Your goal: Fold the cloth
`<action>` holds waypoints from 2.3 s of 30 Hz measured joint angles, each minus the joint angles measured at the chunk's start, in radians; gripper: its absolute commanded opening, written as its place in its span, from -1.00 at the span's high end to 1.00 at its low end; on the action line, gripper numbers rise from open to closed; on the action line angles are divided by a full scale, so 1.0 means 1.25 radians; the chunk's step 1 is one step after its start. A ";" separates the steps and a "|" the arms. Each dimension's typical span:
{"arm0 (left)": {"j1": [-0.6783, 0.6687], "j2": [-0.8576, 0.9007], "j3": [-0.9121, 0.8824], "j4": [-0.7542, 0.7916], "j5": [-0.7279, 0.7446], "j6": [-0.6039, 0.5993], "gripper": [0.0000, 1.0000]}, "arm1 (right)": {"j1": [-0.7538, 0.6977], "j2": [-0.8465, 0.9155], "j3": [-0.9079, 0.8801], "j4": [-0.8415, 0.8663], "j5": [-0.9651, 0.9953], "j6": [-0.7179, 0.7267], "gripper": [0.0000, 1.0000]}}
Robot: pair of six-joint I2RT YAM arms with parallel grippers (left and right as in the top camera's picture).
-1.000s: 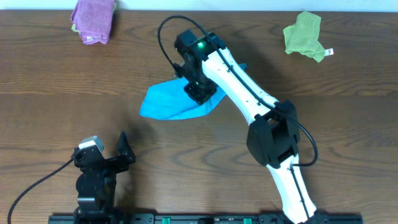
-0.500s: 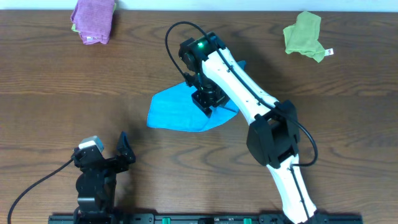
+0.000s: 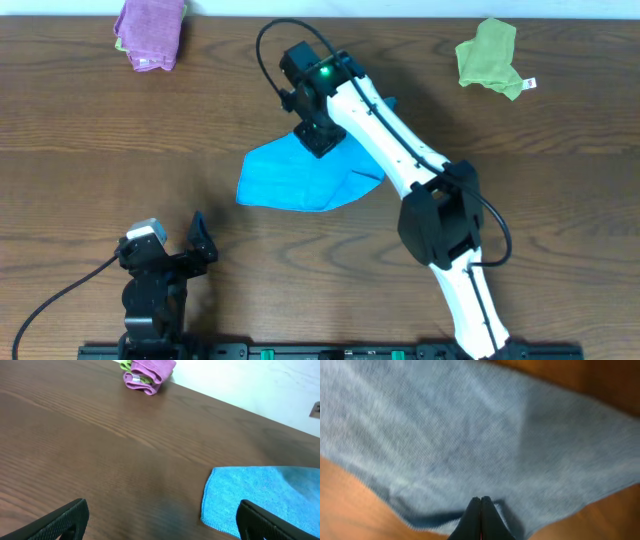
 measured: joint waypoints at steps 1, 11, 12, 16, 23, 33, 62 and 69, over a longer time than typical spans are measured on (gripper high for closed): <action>0.000 0.000 0.000 0.000 0.000 0.000 -0.90 | -0.005 0.000 0.000 0.005 0.000 0.000 0.97; 0.000 0.000 0.000 0.000 0.000 0.000 -0.91 | -0.054 0.000 0.000 -0.052 -0.001 0.005 0.98; 0.000 0.000 0.000 0.000 0.000 0.000 -0.91 | -0.053 0.000 0.000 -0.067 -0.001 0.008 0.98; 0.000 0.000 0.000 0.000 0.000 0.000 -0.91 | -0.053 -0.011 -0.001 -0.095 -0.036 0.015 0.97; 0.000 0.000 0.000 0.000 0.002 -0.006 -0.90 | -0.053 -0.190 -0.004 -0.144 -0.084 0.027 0.97; 0.000 0.000 0.000 0.002 0.133 -0.157 -0.91 | -0.053 -0.564 -0.389 -0.004 -0.089 0.060 0.97; -0.002 0.592 0.022 0.322 0.455 -0.088 -0.91 | -0.196 -0.766 -0.901 0.345 -0.245 0.137 0.41; -0.050 0.934 0.239 0.287 0.468 -0.037 -0.91 | -0.265 -0.766 -0.901 0.355 -0.259 0.114 0.37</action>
